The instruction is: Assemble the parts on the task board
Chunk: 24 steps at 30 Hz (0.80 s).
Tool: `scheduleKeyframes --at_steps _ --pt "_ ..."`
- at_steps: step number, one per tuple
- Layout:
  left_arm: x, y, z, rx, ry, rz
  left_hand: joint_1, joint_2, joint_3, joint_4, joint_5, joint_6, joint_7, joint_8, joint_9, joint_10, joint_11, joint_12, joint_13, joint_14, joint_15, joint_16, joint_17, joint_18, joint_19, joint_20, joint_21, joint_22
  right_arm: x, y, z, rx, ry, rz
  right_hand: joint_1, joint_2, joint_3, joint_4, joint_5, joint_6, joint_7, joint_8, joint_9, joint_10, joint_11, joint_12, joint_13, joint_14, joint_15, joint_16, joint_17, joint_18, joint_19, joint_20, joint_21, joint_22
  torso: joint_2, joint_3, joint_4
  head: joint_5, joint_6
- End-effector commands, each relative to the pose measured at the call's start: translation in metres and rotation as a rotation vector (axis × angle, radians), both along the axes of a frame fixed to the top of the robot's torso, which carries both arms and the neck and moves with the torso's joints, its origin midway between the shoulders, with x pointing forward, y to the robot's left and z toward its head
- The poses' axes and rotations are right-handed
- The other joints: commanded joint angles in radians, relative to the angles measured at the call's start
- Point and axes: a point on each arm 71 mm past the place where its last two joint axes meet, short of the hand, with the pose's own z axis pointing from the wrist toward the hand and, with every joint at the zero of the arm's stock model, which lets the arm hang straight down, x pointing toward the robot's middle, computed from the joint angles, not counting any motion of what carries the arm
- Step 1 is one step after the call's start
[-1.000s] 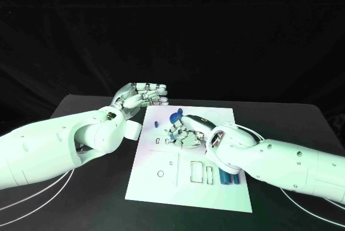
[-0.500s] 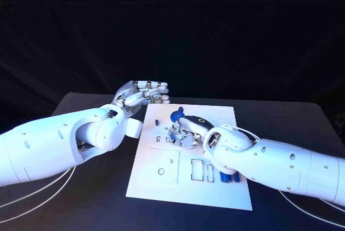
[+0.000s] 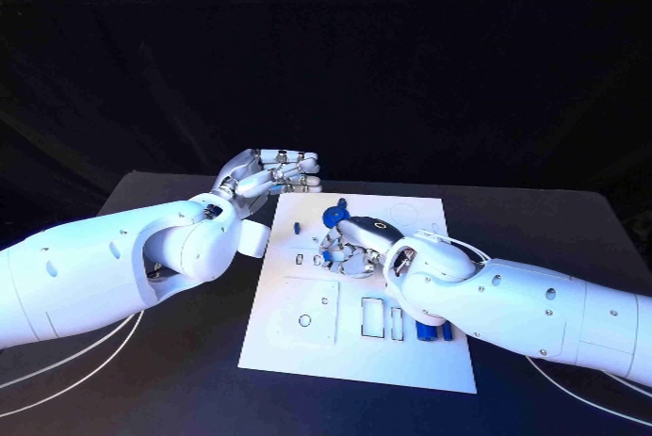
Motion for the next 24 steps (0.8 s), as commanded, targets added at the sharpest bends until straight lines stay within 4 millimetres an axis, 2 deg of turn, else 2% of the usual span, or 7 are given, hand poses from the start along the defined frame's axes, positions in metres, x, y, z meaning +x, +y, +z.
scheduleKeyframes --at_steps 1,7,24 --pt "-0.0012 -0.0029 0.0010 -0.011 -0.005 -0.026 -0.003 0.002 0.006 0.000 0.003 0.002 0.003 -0.005 0.000 0.005 0.004 -0.003 0.000 0.004 0.003 -0.005 0.002 0.005 0.001 0.001 0.006 -0.001 0.0006 -0.0016 -0.0054 -0.041 0.015 -0.009 -0.004 -0.011 -0.002 -0.006 -0.005 0.004 -0.001 0.005 0.007 -0.003 0.002 -0.007 0.146 0.104 -0.003 0.004 0.263 -0.008 0.077 -0.003 0.004 0.213 0.000 0.0000 -0.0005 -0.007 -0.001" --pt "-0.0012 -0.0029 0.0010 -0.011 -0.005 -0.026 -0.004 0.002 0.006 0.000 0.003 0.002 0.003 -0.005 0.000 0.005 0.004 -0.004 -0.001 0.004 0.004 -0.006 0.002 0.005 0.001 0.001 0.006 -0.001 0.0012 -0.0020 -0.0069 -0.051 0.022 -0.012 -0.010 -0.018 -0.006 -0.006 -0.012 -0.005 0.002 0.000 0.005 -0.008 0.004 -0.012 0.142 0.104 -0.001 0.004 0.263 -0.008 0.076 -0.001 0.002 0.211 0.000 0.0004 -0.0008 -0.005 -0.004" --pt "-0.0006 -0.0014 0.0008 -0.009 -0.005 -0.022 -0.004 0.002 0.006 0.000 0.003 0.002 0.003 -0.005 0.000 0.005 0.004 -0.004 -0.001 0.004 0.004 -0.006 0.002 0.005 0.001 0.001 0.006 -0.001 0.0013 -0.0027 -0.0082 -0.069 0.028 -0.019 -0.020 -0.028 -0.011 -0.003 -0.018 -0.024 0.010 -0.011 -0.001 -0.022 0.011 -0.024 0.129 0.104 0.004 0.004 0.263 -0.006 0.074 0.003 -0.002 0.207 0.000 0.0003 0.0000 -0.005 -0.003"
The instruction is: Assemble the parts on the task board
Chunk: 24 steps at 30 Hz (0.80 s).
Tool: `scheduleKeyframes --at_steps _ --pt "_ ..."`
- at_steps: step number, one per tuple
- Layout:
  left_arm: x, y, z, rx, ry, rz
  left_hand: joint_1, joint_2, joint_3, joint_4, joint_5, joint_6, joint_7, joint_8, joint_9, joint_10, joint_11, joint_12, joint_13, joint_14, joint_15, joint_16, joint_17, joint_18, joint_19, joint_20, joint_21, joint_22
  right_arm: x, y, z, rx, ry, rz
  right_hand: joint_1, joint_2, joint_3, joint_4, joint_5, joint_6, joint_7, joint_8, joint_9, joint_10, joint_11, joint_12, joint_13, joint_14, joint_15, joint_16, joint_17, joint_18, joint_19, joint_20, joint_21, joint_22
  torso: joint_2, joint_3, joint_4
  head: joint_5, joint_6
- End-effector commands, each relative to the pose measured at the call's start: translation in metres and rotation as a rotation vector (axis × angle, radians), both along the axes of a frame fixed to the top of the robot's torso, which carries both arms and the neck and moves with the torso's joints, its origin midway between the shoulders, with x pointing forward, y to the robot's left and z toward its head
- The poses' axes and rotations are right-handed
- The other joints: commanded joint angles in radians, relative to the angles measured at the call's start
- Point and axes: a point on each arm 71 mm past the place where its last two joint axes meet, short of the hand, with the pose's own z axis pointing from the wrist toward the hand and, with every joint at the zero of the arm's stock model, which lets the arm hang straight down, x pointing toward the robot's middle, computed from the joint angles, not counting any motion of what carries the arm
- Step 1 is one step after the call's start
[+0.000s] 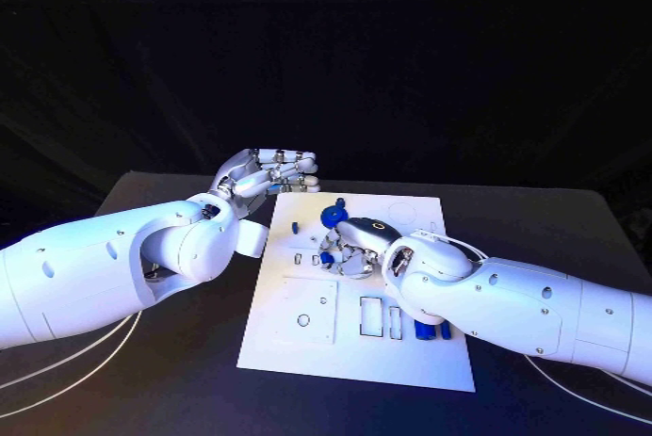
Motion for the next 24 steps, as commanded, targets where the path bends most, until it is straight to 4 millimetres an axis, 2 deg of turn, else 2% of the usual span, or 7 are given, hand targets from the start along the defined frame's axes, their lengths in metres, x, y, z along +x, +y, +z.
scheduleKeyframes --at_steps 1,14,22,24 --pt "-0.0006 -0.0017 0.0010 -0.009 -0.007 -0.020 -0.004 0.002 0.006 0.000 0.003 0.002 0.003 -0.005 0.000 0.005 0.004 -0.004 -0.001 0.004 0.004 -0.006 0.001 0.004 0.001 0.001 0.006 -0.002 0.0003 -0.0026 -0.0050 -0.043 0.017 -0.014 0.000 -0.009 -0.006 0.002 -0.006 -0.004 0.003 -0.004 0.001 -0.009 -0.002 -0.003 0.128 0.104 0.004 0.004 0.263 -0.006 0.074 0.003 -0.002 0.207 0.000 0.0000 0.0002 -0.001 -0.001" --pt "-0.0005 -0.0011 0.0009 -0.009 -0.007 -0.018 -0.004 0.002 0.006 0.000 0.003 0.002 0.003 -0.005 0.000 0.005 0.004 -0.004 -0.001 0.004 0.004 -0.006 0.001 0.004 0.001 0.001 0.006 -0.002 0.0008 -0.0046 -0.0048 -0.040 0.014 -0.020 0.000 -0.008 -0.005 0.002 -0.006 -0.006 0.004 -0.005 0.000 -0.010 -0.001 -0.004 0.127 0.104 0.005 0.004 0.263 -0.006 0.074 0.004 -0.002 0.207 0.001 0.0005 0.0002 -0.001 -0.003" --pt "-0.0002 -0.0012 0.0008 -0.009 -0.007 -0.017 -0.004 0.001 0.007 -0.001 0.003 0.001 0.004 -0.006 0.000 0.004 0.005 -0.005 -0.001 0.003 0.004 -0.007 0.001 0.004 0.000 0.001 0.006 -0.002 -0.0018 -0.0023 0.0013 0.055 -0.009 0.001 0.007 0.001 0.003 0.000 -0.003 0.000 0.002 -0.002 0.001 -0.020 -0.001 -0.013 0.118 0.104 0.006 0.004 0.263 -0.007 0.075 0.005 0.000 0.209 0.000 0.0000 -0.0001 -0.001 0.001" --pt "-0.0001 -0.0013 0.0008 -0.009 -0.007 -0.017 -0.004 0.001 0.007 -0.001 0.003 0.001 0.004 -0.006 0.000 0.004 0.005 -0.005 -0.001 0.003 0.004 -0.007 0.001 0.004 0.000 0.001 0.006 -0.002 -0.0028 -0.0012 0.0028 0.081 -0.010 0.010 0.007 0.001 0.004 0.000 -0.008 0.001 0.002 -0.002 0.001 -0.046 -0.002 -0.038 0.092 0.104 0.006 0.004 0.263 -0.006 0.074 0.006 -0.001 0.208 0.000 0.0001 0.0002 -0.001 0.003"
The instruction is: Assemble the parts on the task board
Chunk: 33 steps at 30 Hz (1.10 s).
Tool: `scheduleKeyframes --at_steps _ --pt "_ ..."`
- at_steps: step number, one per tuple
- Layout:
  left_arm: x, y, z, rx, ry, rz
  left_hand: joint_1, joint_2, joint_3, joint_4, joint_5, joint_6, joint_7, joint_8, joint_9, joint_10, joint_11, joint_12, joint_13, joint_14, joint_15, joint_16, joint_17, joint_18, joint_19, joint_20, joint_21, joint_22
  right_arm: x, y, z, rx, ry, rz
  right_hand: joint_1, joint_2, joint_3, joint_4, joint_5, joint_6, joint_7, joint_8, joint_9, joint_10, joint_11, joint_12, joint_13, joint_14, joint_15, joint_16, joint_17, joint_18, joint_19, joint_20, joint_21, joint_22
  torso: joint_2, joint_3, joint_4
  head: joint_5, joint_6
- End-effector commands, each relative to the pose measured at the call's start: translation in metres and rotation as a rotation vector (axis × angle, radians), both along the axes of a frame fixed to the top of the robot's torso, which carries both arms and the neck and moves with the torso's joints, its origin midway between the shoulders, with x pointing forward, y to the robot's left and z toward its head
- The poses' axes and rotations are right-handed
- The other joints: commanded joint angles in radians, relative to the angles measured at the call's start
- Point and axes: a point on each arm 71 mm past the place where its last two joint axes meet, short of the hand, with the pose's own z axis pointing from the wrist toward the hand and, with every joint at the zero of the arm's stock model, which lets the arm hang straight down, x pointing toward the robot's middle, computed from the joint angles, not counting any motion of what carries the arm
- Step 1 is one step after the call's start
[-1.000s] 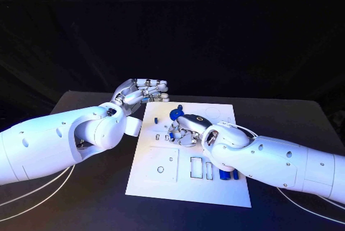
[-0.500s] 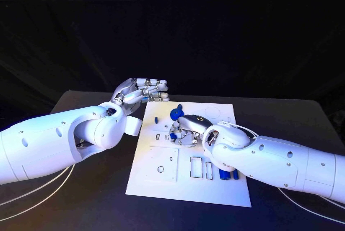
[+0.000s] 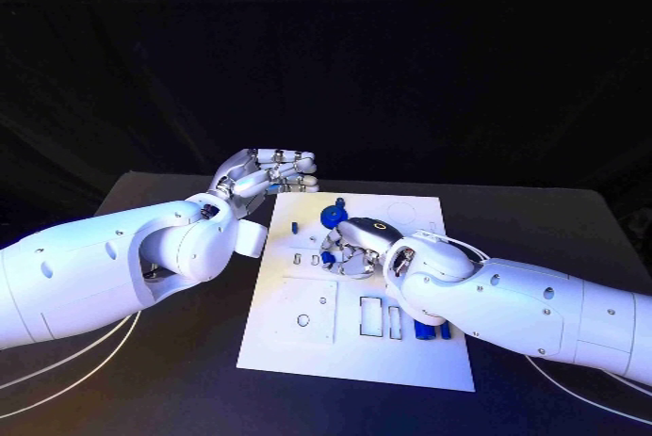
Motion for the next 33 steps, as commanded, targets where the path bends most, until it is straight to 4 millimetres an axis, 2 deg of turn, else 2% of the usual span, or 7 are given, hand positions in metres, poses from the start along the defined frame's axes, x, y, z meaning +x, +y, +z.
scheduleKeyframes --at_steps 1,6,20,24,27,30,33 --pt "0.000 -0.002 0.001 -0.009 -0.007 -0.020 -0.004 0.001 0.007 -0.001 0.003 0.001 0.004 -0.006 0.000 0.004 0.005 -0.005 -0.001 0.003 0.004 -0.007 0.001 0.004 0.000 0.001 0.006 -0.001 -0.002 0.002 0.004 0.077 -0.008 0.018 0.007 0.000 0.006 0.000 -0.011 0.003 0.003 0.003 0.001 -0.047 -0.001 -0.045 0.067 0.104 0.005 0.004 0.263 -0.006 0.073 0.006 -0.003 0.205 -0.001 0.0000 0.0004 0.001 0.003" --pt "0.000 -0.002 0.001 -0.009 -0.006 -0.019 -0.004 0.001 0.007 -0.001 0.003 0.001 0.004 -0.006 0.000 0.004 0.005 -0.005 -0.001 0.003 0.004 -0.007 0.001 0.004 0.000 0.001 0.006 -0.001 -0.004 0.003 0.006 0.118 -0.011 0.029 0.005 -0.006 0.018 0.000 -0.014 0.003 0.002 0.004 0.001 -0.162 -0.004 -0.193 -0.075 0.104 0.003 0.004 0.263 -0.003 0.068 0.004 -0.012 0.197 0.000 -0.0002 0.0008 0.002 0.005" --pt "0.001 0.003 -0.001 -0.002 -0.002 -0.005 -0.003 0.001 0.009 -0.002 0.003 0.001 0.004 -0.007 0.000 0.004 0.005 -0.005 -0.001 0.003 0.004 -0.007 0.002 0.004 0.000 0.001 0.006 -0.001 -0.006 -0.003 0.013 0.240 0.002 0.024 0.010 -0.003 0.028 -0.003 -0.009 0.015 -0.003 0.011 0.004 -0.147 -0.009 -0.199 -0.081 0.104 0.000 0.004 0.263 -0.004 0.070 0.002 -0.008 0.202 -0.001 0.0005 0.0012 0.007 0.007" --pt "0.003 0.007 -0.006 0.008 0.016 0.007 -0.012 -0.001 0.008 0.001 0.003 0.004 0.003 -0.009 0.001 0.007 0.003 -0.005 0.000 0.026 -0.001 0.004 0.008 0.006 0.013 -0.003 0.015 0.002 -0.009 -0.007 0.017 0.284 0.005 0.027 0.009 -0.005 0.028 -0.002 -0.007 0.018 -0.004 0.013 0.005 -0.121 -0.010 -0.172 -0.054 0.104 -0.001 0.004 0.263 -0.006 0.073 0.001 -0.004 0.207 0.000 0.0004 -0.0001 0.008 0.012" --pt "0.006 0.011 -0.011 0.015 0.048 0.017 -0.036 -0.002 0.001 0.014 0.003 0.013 -0.007 -0.010 0.002 0.034 -0.012 0.004 0.005 0.117 -0.027 0.065 0.038 0.005 0.077 -0.030 0.060 0.021 -0.012 -0.010 0.022 0.321 0.002 0.032 0.007 -0.007 0.027 -0.003 -0.005 0.022 -0.006 0.015 0.005 -0.092 -0.011 -0.142 -0.025 0.104 -0.003 0.004 0.263 -0.008 0.077 0.000 0.002 0.213 -0.001 -0.0012 -0.0010 0.006 0.018" --pt "0.007 0.014 -0.019 0.028 0.108 0.009 -0.093 0.000 -0.023 0.057 0.003 0.021 -0.028 -0.012 0.003 0.104 -0.040 0.038 0.022 0.227 -0.059 0.168 0.093 0.007 0.159 -0.067 0.125 0.051 -0.018 -0.015 0.031 0.366 -0.001 0.042 0.005 -0.008 0.025 -0.002 -0.005 0.026 -0.008 0.017 0.006 -0.070 -0.012 -0.118 -0.002 0.104 -0.004 0.004 0.263 -0.009 0.079 -0.001 0.005 0.217 -0.003 0.0003 -0.0021 0.007 0.027" --pt "0.008 0.016 -0.026 0.041 0.160 0.002 -0.122 0.002 -0.038 0.085 0.002 0.032 -0.047 -0.008 0.005 0.178 -0.065 0.084 0.047 0.299 -0.088 0.270 0.154 0.007 0.219 -0.098 0.182 0.079 -0.023 -0.022 0.040 0.402 -0.006 0.049 0.004 -0.010 0.024 -0.002 -0.005 0.027 -0.008 0.017 0.006 -0.055 -0.013 -0.100 0.015 0.104 -0.004 0.004 0.263 -0.010 0.081 -0.002 0.008 0.220 -0.005 0.0001 -0.0007 0.005 0.038"
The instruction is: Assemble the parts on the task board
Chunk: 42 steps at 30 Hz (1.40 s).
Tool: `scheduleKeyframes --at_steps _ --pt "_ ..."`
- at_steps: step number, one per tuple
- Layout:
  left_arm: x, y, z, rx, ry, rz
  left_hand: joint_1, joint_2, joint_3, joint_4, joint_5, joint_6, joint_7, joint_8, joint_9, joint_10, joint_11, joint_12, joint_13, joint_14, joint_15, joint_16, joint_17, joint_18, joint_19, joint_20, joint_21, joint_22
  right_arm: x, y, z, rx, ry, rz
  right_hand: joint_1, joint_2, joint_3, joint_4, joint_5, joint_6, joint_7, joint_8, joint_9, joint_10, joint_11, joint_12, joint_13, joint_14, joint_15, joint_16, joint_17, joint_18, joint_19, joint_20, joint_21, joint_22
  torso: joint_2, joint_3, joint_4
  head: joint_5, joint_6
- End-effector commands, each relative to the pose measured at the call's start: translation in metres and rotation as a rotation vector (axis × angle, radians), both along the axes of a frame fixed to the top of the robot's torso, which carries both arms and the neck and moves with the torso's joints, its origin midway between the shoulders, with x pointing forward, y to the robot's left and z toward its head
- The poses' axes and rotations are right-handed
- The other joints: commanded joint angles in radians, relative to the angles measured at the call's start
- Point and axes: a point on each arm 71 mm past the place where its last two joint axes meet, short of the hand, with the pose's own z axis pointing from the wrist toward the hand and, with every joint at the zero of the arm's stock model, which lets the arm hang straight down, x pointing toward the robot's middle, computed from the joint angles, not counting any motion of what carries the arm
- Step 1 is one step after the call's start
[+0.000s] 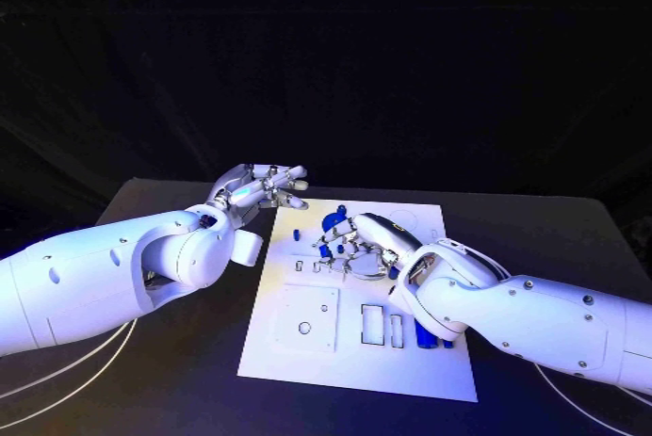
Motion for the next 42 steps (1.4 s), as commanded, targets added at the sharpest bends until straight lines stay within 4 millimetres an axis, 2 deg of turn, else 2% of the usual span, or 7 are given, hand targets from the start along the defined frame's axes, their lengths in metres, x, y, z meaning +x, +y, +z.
scheduleKeyframes --at_steps 1,7,11,15,18,23,42 --pt "0.000 -0.001 -0.011 0.006 0.112 -0.049 -0.030 0.003 -0.016 0.028 0.002 0.002 -0.023 0.000 0.002 0.075 -0.027 0.053 0.031 0.079 -0.027 0.115 0.069 0.005 0.070 -0.033 0.065 0.032 -0.006 -0.005 0.014 0.104 -0.019 0.009 0.004 -0.010 0.003 -0.001 0.003 0.008 -0.001 0.006 0.001 0.010 0.000 0.010 0.017 0.104 -0.004 0.004 0.263 -0.010 0.081 -0.002 0.005 0.221 -0.004 0.0005 -0.0006 0.000 0.015" --pt "-0.005 -0.005 -0.031 0.061 0.254 -0.138 -0.137 0.039 -0.090 0.156 0.002 0.013 -0.053 0.008 0.007 0.122 -0.061 0.284 0.215 0.114 -0.061 0.769 0.738 0.001 0.135 -0.083 0.266 0.153 -0.017 -0.020 0.033 0.166 -0.041 0.010 0.003 -0.010 0.002 0.000 0.004 0.009 -0.002 0.007 0.001 0.022 -0.001 0.024 0.030 0.104 -0.005 0.004 0.263 -0.012 0.084 -0.003 0.010 0.227 -0.014 0.0022 -0.0043 0.005 0.038" --pt "-0.012 -0.014 -0.044 0.085 0.325 -0.213 -0.191 0.053 -0.157 0.224 0.007 0.021 -0.062 0.017 0.011 0.103 -0.071 0.495 0.383 0.149 -0.072 0.974 0.985 -0.022 0.170 -0.094 0.475 0.383 -0.022 -0.025 0.042 0.196 -0.055 0.009 0.002 -0.011 0.002 0.000 0.004 0.010 -0.002 0.007 0.001 0.027 -0.001 0.030 0.036 0.104 -0.005 0.004 0.263 -0.012 0.085 -0.003 0.012 0.228 -0.020 0.0030 -0.0058 0.007 0.048" --pt "-0.019 -0.028 -0.052 0.072 0.370 -0.314 -0.277 0.121 -0.236 0.229 0.004 0.040 -0.072 0.026 0.016 0.164 -0.080 0.916 0.801 0.202 -0.080 1.121 1.207 -0.065 0.250 -0.102 0.731 0.725 -0.024 -0.026 0.048 0.218 -0.066 0.013 0.002 -0.011 0.001 0.000 0.004 0.010 -0.002 0.007 0.001 0.029 -0.001 0.033 0.039 0.104 -0.005 0.004 0.263 -0.012 0.085 -0.003 0.012 0.229 -0.025 0.0034 -0.0060 0.010 0.054" --pt "-0.024 -0.038 -0.053 0.054 0.379 -0.391 -0.293 0.159 -0.266 0.239 0.001 0.041 -0.069 0.021 0.015 0.196 -0.078 1.056 0.952 0.214 -0.078 1.152 1.261 -0.081 0.272 -0.097 0.810 0.841 -0.026 -0.025 0.051 0.229 -0.071 0.019 0.002 -0.011 0.001 -0.001 0.004 0.011 -0.003 0.007 0.001 0.032 -0.001 0.037 0.042 0.104 -0.006 0.004 0.263 -0.012 0.086 -0.004 0.013 0.230 -0.027 0.0038 -0.0058 0.015 0.055" --pt "-0.027 -0.050 -0.053 0.038 0.381 -0.460 -0.307 0.197 -0.311 0.242 0.002 0.028 -0.060 0.001 0.010 0.211 -0.067 1.142 1.044 0.220 -0.067 1.167 1.289 -0.093 0.285 -0.088 0.874 0.931 -0.026 -0.021 0.053 0.239 -0.079 0.024 0.002 -0.011 0.001 -0.001 0.004 0.011 -0.003 0.007 0.001 0.032 -0.001 0.037 0.043 0.104 -0.006 0.004 0.263 -0.012 0.086 -0.004 0.013 0.230 -0.027 0.0033 -0.0059 0.012 0.056" --pt "-0.031 -0.059 -0.045 -0.101 0.349 -0.533 -0.396 0.322 -0.381 0.246 0.003 0.043 -0.058 -0.011 0.011 0.228 -0.065 1.206 1.111 0.217 -0.063 1.165 1.282 -0.105 0.302 -0.081 0.933 1.021 -0.021 -0.021 0.051 0.220 -0.076 0.024 0.004 -0.011 0.002 -0.002 0.006 0.014 -0.004 0.008 0.001 0.035 -0.002 0.041 0.046 0.104 -0.006 0.004 0.263 -0.013 0.087 -0.004 0.015 0.232 -0.026 0.0032 -0.0059 0.003 0.046"
